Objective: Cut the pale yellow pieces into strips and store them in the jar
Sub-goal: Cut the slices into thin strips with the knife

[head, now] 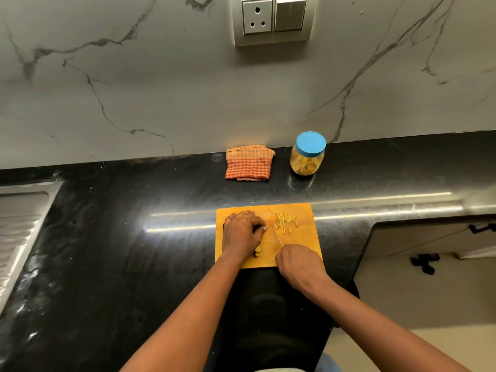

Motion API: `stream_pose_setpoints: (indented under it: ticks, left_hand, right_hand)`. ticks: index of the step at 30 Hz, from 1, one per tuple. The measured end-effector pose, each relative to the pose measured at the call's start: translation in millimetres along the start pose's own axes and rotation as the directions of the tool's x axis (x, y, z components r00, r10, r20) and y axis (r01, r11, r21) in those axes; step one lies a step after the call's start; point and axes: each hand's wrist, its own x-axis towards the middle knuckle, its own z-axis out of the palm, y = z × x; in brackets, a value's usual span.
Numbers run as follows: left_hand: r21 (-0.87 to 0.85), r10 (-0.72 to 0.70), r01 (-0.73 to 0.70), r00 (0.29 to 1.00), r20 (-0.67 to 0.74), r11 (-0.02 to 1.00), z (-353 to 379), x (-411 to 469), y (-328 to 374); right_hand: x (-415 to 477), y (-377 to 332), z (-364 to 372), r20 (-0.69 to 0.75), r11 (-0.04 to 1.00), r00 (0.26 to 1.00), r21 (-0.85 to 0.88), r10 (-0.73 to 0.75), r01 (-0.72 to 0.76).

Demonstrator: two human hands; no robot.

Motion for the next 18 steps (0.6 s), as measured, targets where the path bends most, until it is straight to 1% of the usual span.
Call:
stream_pose_setpoints:
  ticks: [5, 8, 10, 18]
  left_hand:
    - [-0.011, -0.030, 0.030, 0.999, 0.040, 0.999, 0, 3, -1]
    - [-0.040, -0.034, 0.036, 0.998, 0.053, 0.999, 1, 3, -1]
    - [-0.054, -0.037, 0.040, 0.998, 0.051, 0.998, 1, 2, -1]
    - [-0.079, -0.021, 0.023, 0.999, 0.025, 0.997, -2, -2, 2]
  right_hand:
    - [-2, 2, -5, -0.026, 0.998, 1.000, 0.059, 0.007, -0.006]
    - [-2, -8, -7, -0.041, 0.998, 0.998, 0.052, -0.042, 0.045]
    - [0, -11, -8, -0.039, 0.997, 0.999, 0.071, -0.026, 0.029]
    - [3, -7, -15, -0.025, 0.997, 0.997, 0.020, -0.080, 0.080]
